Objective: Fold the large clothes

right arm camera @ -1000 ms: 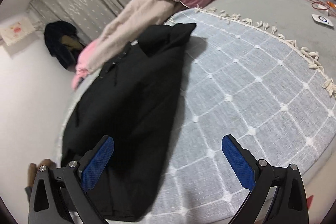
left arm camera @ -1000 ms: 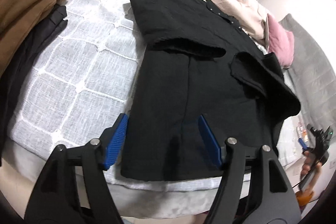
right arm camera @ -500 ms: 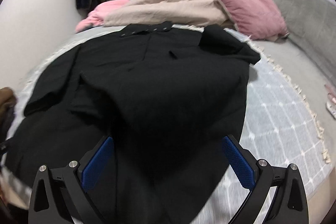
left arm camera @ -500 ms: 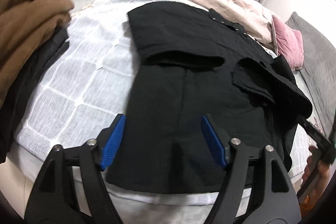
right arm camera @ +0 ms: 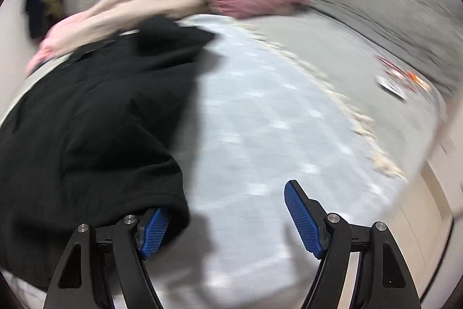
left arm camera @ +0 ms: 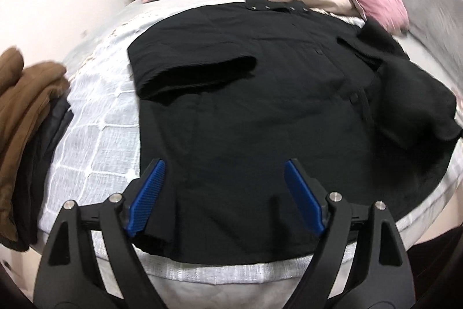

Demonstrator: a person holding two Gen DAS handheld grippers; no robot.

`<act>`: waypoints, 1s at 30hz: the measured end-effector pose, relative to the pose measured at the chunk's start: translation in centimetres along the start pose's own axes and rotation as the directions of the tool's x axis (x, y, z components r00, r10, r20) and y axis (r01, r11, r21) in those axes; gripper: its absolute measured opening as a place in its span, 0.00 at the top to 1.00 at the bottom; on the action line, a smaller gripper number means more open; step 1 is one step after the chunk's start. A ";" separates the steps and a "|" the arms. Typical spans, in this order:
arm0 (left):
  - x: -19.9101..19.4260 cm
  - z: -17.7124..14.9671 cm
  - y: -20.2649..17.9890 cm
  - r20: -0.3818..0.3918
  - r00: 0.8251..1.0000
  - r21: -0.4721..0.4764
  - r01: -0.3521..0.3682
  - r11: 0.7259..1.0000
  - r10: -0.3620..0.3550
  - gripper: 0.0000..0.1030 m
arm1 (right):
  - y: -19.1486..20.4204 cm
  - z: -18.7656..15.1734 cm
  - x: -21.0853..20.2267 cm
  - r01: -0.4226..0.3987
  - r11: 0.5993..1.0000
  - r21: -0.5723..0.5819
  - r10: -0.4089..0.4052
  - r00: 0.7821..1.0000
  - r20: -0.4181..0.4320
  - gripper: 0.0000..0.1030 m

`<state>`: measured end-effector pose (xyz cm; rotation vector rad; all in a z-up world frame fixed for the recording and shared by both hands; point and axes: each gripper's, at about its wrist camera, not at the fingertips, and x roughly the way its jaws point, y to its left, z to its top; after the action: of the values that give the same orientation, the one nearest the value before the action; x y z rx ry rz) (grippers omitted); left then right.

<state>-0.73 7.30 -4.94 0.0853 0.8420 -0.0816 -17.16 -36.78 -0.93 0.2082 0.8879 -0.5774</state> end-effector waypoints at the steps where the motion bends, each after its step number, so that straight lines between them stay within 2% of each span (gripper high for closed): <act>1: 0.0 -0.1 -0.4 0.002 1.000 0.020 -0.006 1.000 0.006 0.18 | -1.7 0.0 0.3 0.028 0.999 0.026 -0.027 1.000 -0.012 0.25; 2: -0.1 -0.2 -0.7 0.008 1.000 0.036 -0.007 0.999 0.007 0.18 | -3.5 -0.2 0.7 0.026 0.998 0.064 -0.024 0.999 -0.031 0.24; 4: -0.3 -0.4 -1.4 0.020 1.000 0.065 -0.008 0.998 0.007 0.18 | -6.1 -0.8 1.9 -0.049 0.988 0.147 0.066 0.991 -0.115 0.22; 7: -0.6 -0.6 -2.2 0.036 0.999 0.110 -0.018 0.994 0.014 0.18 | -7.3 -2.0 2.6 -0.082 0.984 0.161 0.114 0.973 -0.202 0.22; 9: -0.9 -0.6 -2.8 0.035 0.999 0.143 0.024 0.989 -0.030 0.18 | -7.5 -2.5 2.1 -0.109 0.983 0.149 0.144 0.959 -0.245 0.21; 11: -1.4 -0.7 -3.5 0.039 0.995 0.178 0.083 0.981 -0.091 0.18 | -7.5 -3.5 0.4 -0.147 0.981 0.124 0.175 0.953 -0.248 0.21; 13: -1.9 -1.0 -4.9 0.047 0.987 0.241 0.139 0.961 -0.154 0.18 | -6.8 -4.5 -1.5 -0.192 0.977 0.092 0.208 0.950 -0.234 0.21; 17: -2.3 -2.0 -8.3 -0.008 0.963 0.384 0.253 0.888 -0.270 0.18 | -3.2 -5.8 -5.3 -0.266 0.960 -0.087 0.248 0.953 -0.176 0.21; 18: -2.3 -2.4 -9.3 -0.044 0.951 0.415 0.297 0.860 -0.307 0.18 | -1.7 -6.0 -6.2 -0.298 0.943 -0.148 0.274 0.948 -0.161 0.21; 20: -2.1 -3.0 -10.7 -0.096 0.935 0.452 0.348 0.822 -0.343 0.18 | 1.4 -6.1 -8.0 -0.359 0.899 -0.252 0.332 0.932 -0.145 0.21; 22: -1.8 -3.7 -11.9 -0.128 0.932 0.496 0.357 0.792 -0.340 0.18 | 4.4 -6.3 -8.8 -0.413 0.845 -0.340 0.386 0.911 -0.147 0.21; 24: -1.5 -4.1 -12.6 -0.129 0.942 0.523 0.331 0.786 -0.311 0.18 | 7.9 -6.7 -9.2 -0.440 0.784 -0.438 0.413 0.896 -0.161 0.21; 28: -0.5 -4.2 -12.7 -0.128 0.956 0.525 0.290 0.800 -0.263 0.18 | 14.8 -8.5 -7.9 -0.424 0.644 -0.637 0.399 0.896 -0.194 0.21; 29: -0.2 -4.1 -12.3 -0.135 0.954 0.513 0.297 0.805 -0.266 0.18 | 15.7 -8.8 -7.4 -0.419 0.633 -0.651 0.392 0.898 -0.197 0.22; 30: -0.1 -4.1 -12.1 -0.143 0.951 0.500 0.308 0.809 -0.273 0.18 | 16.7 -9.1 -6.7 -0.401 0.633 -0.663 0.377 0.907 -0.189 0.30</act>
<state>-5.11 -4.27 -8.06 0.4715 0.8748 -0.6034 -17.27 -16.68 -2.37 -0.2788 0.9984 0.1984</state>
